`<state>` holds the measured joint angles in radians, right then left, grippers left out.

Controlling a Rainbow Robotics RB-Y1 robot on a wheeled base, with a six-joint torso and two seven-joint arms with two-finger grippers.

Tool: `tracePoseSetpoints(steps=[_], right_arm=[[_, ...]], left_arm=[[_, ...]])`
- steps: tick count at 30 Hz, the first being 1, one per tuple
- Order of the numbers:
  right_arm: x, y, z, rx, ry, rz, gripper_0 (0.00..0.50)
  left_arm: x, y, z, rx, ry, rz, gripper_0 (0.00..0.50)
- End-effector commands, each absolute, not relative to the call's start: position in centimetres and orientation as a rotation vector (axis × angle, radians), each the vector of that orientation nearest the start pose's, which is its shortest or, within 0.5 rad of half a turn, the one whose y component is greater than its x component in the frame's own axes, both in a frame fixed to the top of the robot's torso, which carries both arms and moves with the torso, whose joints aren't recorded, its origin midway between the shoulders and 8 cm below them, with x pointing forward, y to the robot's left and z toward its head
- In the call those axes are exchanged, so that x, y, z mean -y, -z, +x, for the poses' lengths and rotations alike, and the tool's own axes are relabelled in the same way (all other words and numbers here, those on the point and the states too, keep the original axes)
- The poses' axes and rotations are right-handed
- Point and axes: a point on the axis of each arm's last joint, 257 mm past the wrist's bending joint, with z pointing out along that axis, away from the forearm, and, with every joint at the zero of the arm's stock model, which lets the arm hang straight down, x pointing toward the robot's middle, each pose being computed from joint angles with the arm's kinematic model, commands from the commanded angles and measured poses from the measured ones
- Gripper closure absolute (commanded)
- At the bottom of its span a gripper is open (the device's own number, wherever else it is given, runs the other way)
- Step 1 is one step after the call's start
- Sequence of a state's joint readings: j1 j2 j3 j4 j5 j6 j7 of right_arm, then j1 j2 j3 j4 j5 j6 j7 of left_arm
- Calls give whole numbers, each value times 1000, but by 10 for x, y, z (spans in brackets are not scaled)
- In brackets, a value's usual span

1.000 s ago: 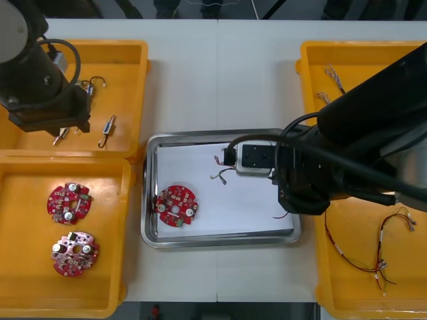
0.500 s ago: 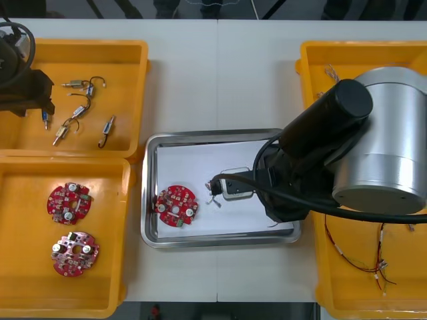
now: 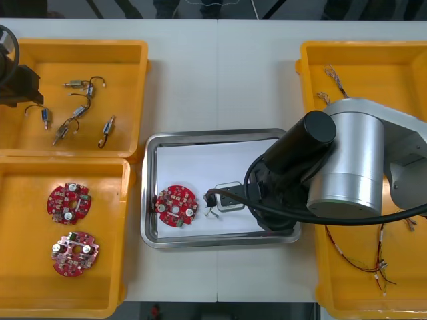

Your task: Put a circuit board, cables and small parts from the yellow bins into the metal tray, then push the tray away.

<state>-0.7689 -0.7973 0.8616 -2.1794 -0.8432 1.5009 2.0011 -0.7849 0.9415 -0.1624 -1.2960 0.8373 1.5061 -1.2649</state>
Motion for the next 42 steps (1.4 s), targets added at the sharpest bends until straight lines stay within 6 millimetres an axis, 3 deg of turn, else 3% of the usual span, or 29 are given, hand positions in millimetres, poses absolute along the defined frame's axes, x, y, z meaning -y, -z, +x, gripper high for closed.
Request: tracePoseSetpoints(steps=[1,3,11,29,33,35,37,42], right_arm=[[75,238,379,-1669,251,-2145,500],[76,252,383,-1672,261,-2147,500],[83,273,393,-1689,273,-2147,500],[91,285,404,-1669,306,-2165,489],[93,285,404,-1671,305,-2171,405],[93,286,402,-1677,292,-2173,147],[92,287,400,-1681,282,-2174,16],[90,282,400,-1682,270,-2163,0]], left_arm=[[-437,91,577,-2496,-90,-117,0],[-436,97,588,-2471,-68,-116,0],[-426,123,609,-2447,-96,-83,0],[-420,169,617,-2470,-120,-59,0],[-421,175,618,-2470,-137,-45,0],[-420,177,617,-2473,-139,-41,0],[-419,178,617,-2474,-142,-37,0],[-419,189,614,-2496,-129,-48,0]])
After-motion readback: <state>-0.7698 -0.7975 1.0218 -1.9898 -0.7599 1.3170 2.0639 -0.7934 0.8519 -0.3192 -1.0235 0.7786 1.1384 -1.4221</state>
